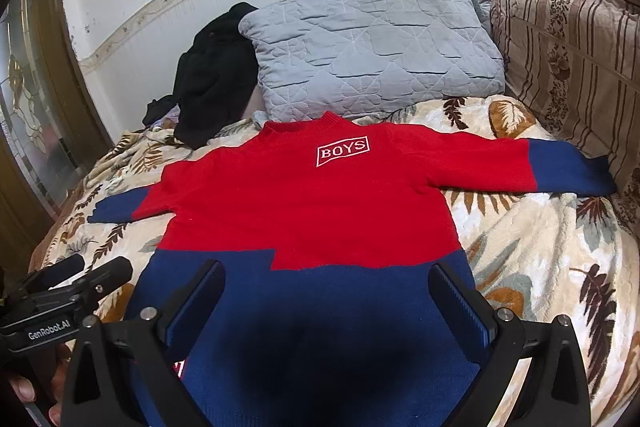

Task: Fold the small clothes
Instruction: 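Grasp the blue sleeve cuff nearest the right tool with the right gripper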

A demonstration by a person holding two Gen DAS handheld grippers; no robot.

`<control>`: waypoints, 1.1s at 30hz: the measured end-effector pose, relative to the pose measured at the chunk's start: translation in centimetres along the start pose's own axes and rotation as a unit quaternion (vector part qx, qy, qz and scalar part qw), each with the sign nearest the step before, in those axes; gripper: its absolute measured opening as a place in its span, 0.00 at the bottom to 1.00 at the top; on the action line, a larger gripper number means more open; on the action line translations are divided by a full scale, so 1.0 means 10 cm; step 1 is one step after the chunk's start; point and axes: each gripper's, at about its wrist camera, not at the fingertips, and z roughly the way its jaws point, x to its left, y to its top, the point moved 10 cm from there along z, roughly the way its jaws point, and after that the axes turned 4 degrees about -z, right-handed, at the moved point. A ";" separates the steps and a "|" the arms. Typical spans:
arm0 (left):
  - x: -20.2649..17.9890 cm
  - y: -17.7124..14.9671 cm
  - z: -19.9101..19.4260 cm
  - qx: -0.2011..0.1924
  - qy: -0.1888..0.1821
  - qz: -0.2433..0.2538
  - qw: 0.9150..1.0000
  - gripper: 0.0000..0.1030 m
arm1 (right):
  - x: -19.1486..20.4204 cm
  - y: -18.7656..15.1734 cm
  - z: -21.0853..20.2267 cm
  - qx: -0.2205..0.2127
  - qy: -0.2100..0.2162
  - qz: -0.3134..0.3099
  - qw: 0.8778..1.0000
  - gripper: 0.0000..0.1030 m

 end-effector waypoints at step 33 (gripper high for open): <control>2.30 -0.04 0.92 0.030 0.138 -0.167 0.976 1.00 | -3.99 -0.05 0.70 -0.043 0.018 0.558 0.829 0.55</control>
